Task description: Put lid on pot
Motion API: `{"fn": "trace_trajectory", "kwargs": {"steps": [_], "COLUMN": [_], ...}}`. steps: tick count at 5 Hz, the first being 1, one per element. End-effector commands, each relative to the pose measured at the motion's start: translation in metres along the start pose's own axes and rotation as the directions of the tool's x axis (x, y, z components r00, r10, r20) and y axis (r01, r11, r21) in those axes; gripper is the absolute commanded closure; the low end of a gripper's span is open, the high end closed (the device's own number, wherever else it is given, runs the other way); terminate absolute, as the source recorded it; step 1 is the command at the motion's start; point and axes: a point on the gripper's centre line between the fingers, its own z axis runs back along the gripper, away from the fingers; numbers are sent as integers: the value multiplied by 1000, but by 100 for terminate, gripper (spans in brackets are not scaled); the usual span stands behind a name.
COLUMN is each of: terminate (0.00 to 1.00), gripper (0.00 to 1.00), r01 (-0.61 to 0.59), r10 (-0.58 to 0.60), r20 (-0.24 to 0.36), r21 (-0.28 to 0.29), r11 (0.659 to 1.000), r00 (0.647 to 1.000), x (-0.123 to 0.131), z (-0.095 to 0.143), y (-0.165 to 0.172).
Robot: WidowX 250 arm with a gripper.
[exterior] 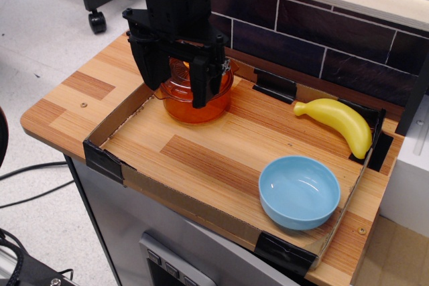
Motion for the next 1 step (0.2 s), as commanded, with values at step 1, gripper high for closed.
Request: {"fn": "trace_trajectory", "kwargs": {"steps": [1], "terminate": [100], "gripper": [0], "r01": [15], "r10": [-15], "r20": [39], "r21": [6], "r11": [1000], "r00": [999], "x": [2], "z": [10], "y": [6]}}
